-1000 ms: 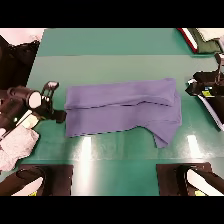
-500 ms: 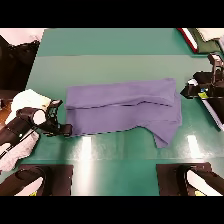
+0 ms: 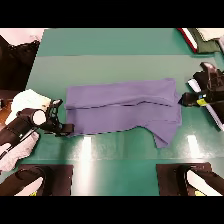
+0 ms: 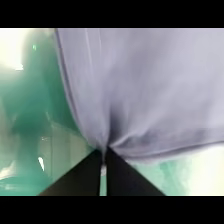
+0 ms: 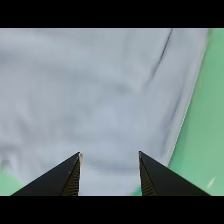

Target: Fold the shirts.

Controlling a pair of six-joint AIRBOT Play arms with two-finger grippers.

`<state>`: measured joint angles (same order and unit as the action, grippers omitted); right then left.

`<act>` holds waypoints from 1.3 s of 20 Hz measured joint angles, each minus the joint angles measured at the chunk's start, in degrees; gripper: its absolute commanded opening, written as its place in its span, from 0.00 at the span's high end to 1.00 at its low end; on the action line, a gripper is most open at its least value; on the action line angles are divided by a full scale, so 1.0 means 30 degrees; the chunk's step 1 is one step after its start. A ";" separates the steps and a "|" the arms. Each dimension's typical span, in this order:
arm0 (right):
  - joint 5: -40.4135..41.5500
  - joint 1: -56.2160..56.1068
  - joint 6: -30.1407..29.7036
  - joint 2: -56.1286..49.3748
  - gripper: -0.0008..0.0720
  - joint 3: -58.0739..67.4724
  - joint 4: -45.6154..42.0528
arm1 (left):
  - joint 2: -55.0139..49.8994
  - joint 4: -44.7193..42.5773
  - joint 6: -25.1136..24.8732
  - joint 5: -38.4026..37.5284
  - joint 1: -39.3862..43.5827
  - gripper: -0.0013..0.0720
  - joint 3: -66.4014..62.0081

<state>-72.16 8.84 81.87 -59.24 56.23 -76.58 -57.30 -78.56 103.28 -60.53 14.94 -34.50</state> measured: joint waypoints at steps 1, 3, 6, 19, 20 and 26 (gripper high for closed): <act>-0.0670 0.0087 0.0000 0.0000 0.43 -0.0481 -0.0007 | 0.0029 0.0051 -0.0109 0.0007 0.0000 0.94 -0.0437; -0.1807 0.0386 0.0087 0.0000 0.43 -0.1705 -0.0015 | 0.0073 0.0131 -0.0423 -0.0342 0.0000 0.94 -0.1348; -0.3031 0.1078 0.0430 0.0000 0.43 -0.3767 0.0073 | 0.0102 0.0160 -0.0787 -0.0539 0.0000 0.94 -0.2186; -0.1202 0.1683 0.0743 0.0000 0.48 -0.7461 0.1719 | 0.0109 0.0219 -0.1071 -0.0823 0.0007 0.94 -0.2718; -0.1035 0.1683 0.0750 -0.0051 0.48 -0.7482 0.1829 | 0.0109 0.0226 -0.1071 -0.0823 0.0000 0.94 -0.2718; -0.0874 0.1712 0.0809 -0.1107 0.68 -0.7512 0.2200 | 0.0109 0.0270 -0.1078 -0.0947 0.0007 0.94 -0.2718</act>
<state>-74.78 13.98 84.29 -62.57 33.69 -69.97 -56.97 -77.76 100.05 -63.37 14.96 -42.65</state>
